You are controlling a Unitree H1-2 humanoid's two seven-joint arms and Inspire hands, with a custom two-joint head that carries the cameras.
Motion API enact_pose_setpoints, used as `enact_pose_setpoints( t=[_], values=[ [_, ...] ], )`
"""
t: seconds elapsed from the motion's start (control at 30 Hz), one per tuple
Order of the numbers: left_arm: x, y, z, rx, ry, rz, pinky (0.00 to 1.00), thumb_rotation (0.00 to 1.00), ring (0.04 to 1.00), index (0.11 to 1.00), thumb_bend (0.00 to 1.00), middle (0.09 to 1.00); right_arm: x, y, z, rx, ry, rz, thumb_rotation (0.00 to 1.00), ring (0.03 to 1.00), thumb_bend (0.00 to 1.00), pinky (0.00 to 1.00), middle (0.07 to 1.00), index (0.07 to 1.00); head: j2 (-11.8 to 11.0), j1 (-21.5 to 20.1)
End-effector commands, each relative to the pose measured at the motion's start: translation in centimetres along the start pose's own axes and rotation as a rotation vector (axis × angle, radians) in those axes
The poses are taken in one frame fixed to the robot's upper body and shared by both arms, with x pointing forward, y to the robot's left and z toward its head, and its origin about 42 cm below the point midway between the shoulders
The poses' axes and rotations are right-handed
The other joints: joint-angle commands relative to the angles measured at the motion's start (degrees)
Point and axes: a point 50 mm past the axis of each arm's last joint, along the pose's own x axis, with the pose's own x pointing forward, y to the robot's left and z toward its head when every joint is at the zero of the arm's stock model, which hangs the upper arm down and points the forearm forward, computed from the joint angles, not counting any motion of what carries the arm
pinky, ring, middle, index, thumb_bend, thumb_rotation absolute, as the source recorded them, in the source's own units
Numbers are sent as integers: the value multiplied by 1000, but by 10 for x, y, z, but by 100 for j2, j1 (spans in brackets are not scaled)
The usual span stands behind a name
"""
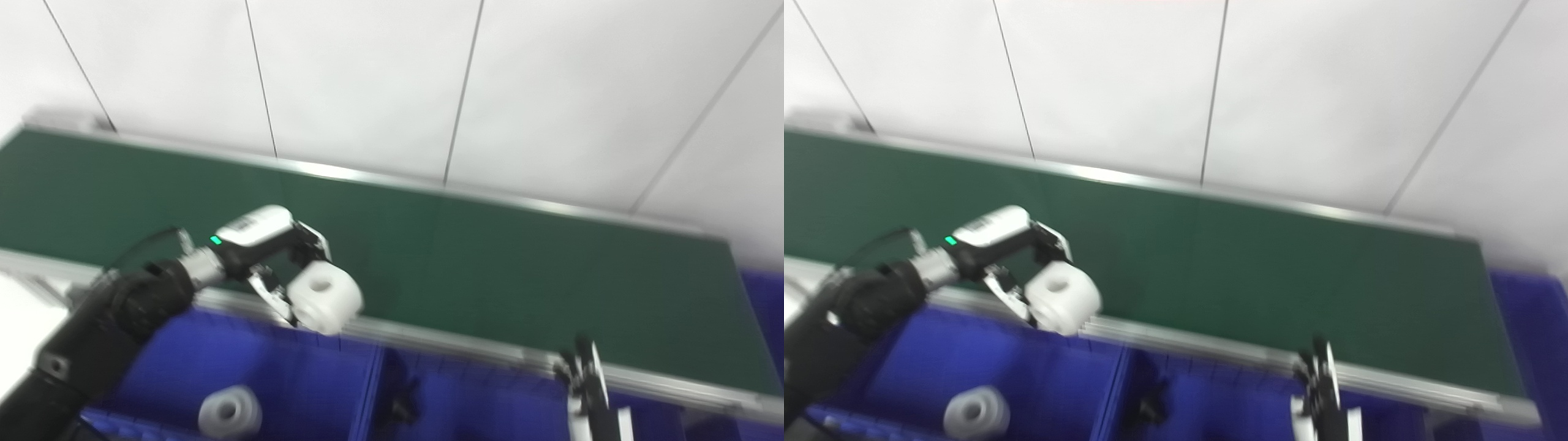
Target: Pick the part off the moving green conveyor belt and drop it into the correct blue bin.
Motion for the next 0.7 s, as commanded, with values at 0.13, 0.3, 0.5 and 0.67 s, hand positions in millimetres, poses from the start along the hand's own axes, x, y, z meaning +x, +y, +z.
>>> enact_pose_setpoints(
  t=[0.13,0.3,0.5,0.67],
  values=[
    [-28,15,13,174,-43,-26,387,0,444,483,524,491,15,7,26,29,-48,14,911,934,655,871,984,974,66,-63],
    [-46,-5,6,323,-65,-84,402,0,432,484,524,488,20,11,27,38,-47,23,883,931,643,870,983,976,3,-168],
    [-53,-23,-10,355,-43,-165,467,14,460,494,524,501,19,14,25,34,-41,24,884,927,665,859,982,975,-50,-244],
    [-53,-18,-1,349,12,-250,670,366,756,779,975,785,18,17,24,25,-39,23,889,924,675,852,983,973,-87,-310]
  ],
)
